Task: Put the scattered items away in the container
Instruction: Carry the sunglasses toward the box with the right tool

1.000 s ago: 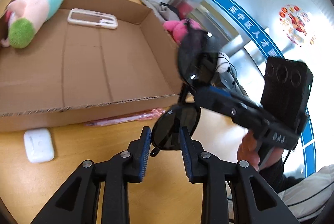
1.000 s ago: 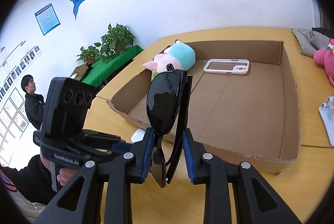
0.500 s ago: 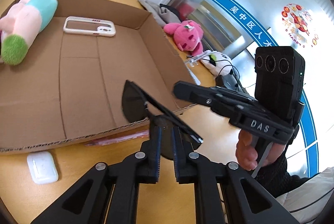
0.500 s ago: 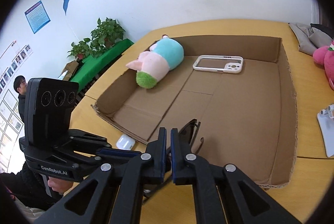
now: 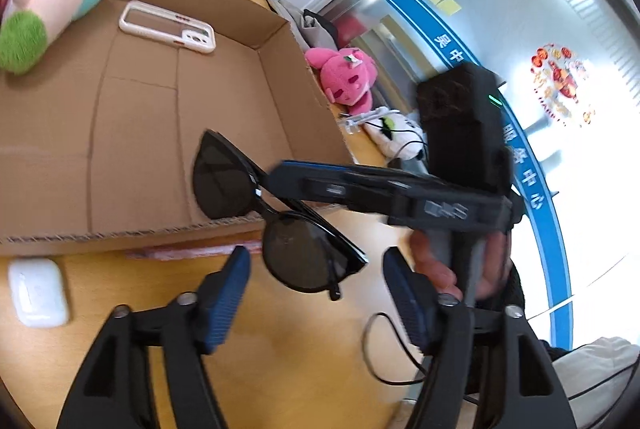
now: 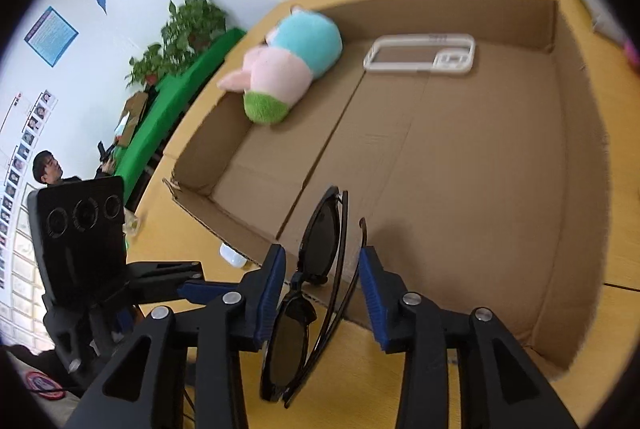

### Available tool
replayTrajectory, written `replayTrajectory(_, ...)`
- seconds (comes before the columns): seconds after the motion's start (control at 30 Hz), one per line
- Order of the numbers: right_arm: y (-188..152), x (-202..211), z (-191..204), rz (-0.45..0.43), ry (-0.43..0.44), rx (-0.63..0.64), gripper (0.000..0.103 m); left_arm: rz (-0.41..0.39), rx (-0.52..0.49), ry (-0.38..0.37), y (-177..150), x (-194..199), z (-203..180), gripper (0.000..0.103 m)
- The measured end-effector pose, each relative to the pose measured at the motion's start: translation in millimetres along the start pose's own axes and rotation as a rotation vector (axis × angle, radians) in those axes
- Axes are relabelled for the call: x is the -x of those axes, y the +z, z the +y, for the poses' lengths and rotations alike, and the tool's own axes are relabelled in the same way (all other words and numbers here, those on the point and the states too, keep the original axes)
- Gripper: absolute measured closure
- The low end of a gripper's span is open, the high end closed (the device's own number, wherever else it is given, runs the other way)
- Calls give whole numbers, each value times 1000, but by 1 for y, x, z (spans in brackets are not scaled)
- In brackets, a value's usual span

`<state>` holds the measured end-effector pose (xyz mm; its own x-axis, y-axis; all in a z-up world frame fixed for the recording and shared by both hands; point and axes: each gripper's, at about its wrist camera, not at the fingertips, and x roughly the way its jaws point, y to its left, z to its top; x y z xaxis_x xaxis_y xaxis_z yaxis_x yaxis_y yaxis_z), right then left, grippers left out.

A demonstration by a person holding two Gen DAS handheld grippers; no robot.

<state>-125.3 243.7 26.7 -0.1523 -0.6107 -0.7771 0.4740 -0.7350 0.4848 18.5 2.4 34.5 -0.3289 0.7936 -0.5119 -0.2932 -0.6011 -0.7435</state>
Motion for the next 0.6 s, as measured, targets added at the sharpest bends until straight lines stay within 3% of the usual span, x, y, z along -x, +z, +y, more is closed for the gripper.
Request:
replayTrajectory(0.17,11,-32,-3,133,15,3,65,39,39,-57,-8,-21,0,21)
replayTrajectory(0.23,13,-36,2,138,6,13,72,37,63,-81,-9,-25,2,21)
replayTrajectory(0.37,5,-33,13,99,-15,26,76,20,109,-123,-6,-33,5,21)
replayTrajectory(0.43,3,-29,14,62,-30,16,76,12,122,-139,-5,-34,7,27)
replayTrajectory(0.5,-2,-19,13,9,-36,1,76,0,121,-117,-3,-33,8,44)
replayTrajectory(0.6,-5,-3,13,-61,-33,-15,76,-5,99,-119,-2,-28,5,56)
